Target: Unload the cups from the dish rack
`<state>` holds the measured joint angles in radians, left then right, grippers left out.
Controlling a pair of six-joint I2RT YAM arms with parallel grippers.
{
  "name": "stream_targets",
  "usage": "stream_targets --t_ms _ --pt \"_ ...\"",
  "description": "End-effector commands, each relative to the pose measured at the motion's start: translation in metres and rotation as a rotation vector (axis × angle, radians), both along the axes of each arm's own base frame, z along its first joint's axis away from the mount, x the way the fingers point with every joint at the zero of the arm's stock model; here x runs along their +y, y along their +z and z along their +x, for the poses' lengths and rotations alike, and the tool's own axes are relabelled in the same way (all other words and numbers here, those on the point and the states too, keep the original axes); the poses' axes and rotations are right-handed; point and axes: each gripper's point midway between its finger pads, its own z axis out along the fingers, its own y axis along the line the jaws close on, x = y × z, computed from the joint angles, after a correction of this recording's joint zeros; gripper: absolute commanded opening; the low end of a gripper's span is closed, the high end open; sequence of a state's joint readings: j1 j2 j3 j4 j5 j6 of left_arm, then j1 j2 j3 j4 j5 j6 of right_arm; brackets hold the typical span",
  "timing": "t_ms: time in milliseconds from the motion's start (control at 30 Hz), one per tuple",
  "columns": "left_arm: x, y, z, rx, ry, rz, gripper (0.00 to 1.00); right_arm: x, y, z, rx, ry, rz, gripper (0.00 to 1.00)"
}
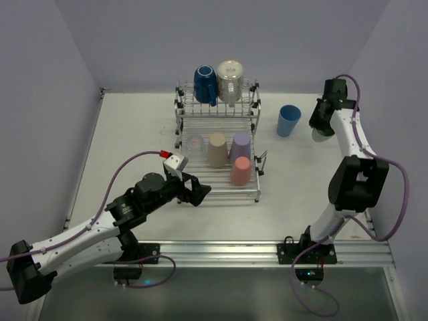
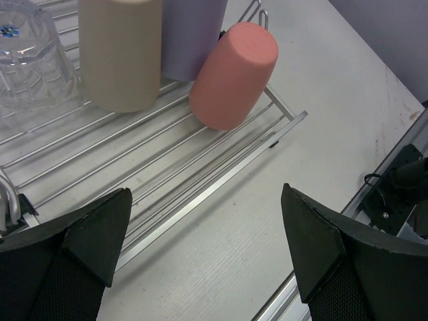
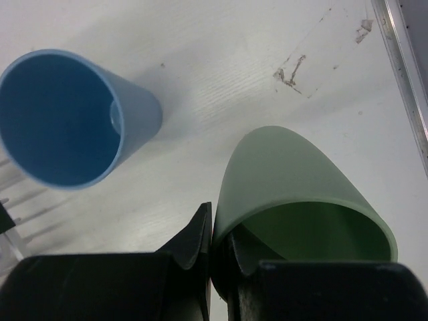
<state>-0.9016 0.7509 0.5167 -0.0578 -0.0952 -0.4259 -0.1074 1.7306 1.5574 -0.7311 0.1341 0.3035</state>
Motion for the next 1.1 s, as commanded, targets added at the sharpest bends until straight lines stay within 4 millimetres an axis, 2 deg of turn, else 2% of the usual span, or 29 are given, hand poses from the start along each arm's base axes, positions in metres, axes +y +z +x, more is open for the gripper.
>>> stream_targets --t_ms 0,67,100,233,433,600,633,733,767,833,867,933,967,1000,1033,1067 --pt "-0.01 0.016 -0.001 -0.052 -0.045 -0.056 1.0 -0.004 -0.017 0.005 0.092 0.049 0.03 0.0" --pt "-0.011 0.017 -0.002 -0.054 -0.054 -0.062 1.0 -0.008 -0.024 0.009 0.122 0.062 0.038 0.01" --pt "-0.012 0.017 -0.002 -0.054 -0.055 -0.064 1.0 -0.009 -0.04 0.011 0.161 0.062 0.045 0.02" --pt "-0.012 0.017 -0.003 -0.054 -0.058 -0.064 1.0 -0.013 -0.061 0.009 0.229 0.093 0.059 0.04" --pt "-0.014 0.017 0.0 -0.05 -0.054 -0.055 1.0 -0.011 -0.068 0.007 0.243 0.1 0.089 0.11" --pt "-0.014 0.018 0.003 -0.049 -0.044 -0.05 1.0 -0.011 -0.064 0.005 0.244 0.086 0.084 0.26" --pt "-0.014 0.018 0.003 -0.049 -0.041 -0.048 1.0 -0.011 -0.061 0.006 0.231 0.083 0.084 0.33" --pt "-0.016 0.018 0.006 -0.045 -0.038 -0.04 1.0 -0.009 -0.04 0.009 0.163 0.071 0.087 0.5" --pt "-0.018 0.021 0.006 -0.045 -0.044 -0.045 1.0 -0.008 -0.023 0.008 0.12 0.072 0.084 0.52" --pt "-0.022 0.019 0.007 -0.031 -0.051 -0.038 1.0 -0.003 -0.006 0.009 0.061 0.072 0.08 0.61" --pt "-0.026 0.02 0.008 -0.024 -0.055 -0.038 1.0 0.0 0.018 0.006 -0.003 0.074 0.071 0.62" --pt "-0.032 0.027 0.011 -0.032 -0.062 -0.053 1.0 0.01 0.038 0.003 -0.083 0.074 0.074 0.71" --pt "-0.036 0.025 0.013 -0.023 -0.064 -0.049 1.0 0.014 0.05 0.0 -0.129 0.073 0.076 0.74" --pt "-0.04 0.028 0.015 -0.027 -0.068 -0.057 1.0 0.028 0.073 -0.007 -0.226 0.105 0.089 0.76" --pt "-0.046 0.036 0.017 -0.034 -0.074 -0.067 1.0 0.04 0.085 -0.012 -0.285 0.118 0.135 0.77" --pt "-0.051 0.03 0.019 -0.02 -0.075 -0.054 1.0 0.051 0.097 -0.017 -0.351 0.141 0.164 0.8"
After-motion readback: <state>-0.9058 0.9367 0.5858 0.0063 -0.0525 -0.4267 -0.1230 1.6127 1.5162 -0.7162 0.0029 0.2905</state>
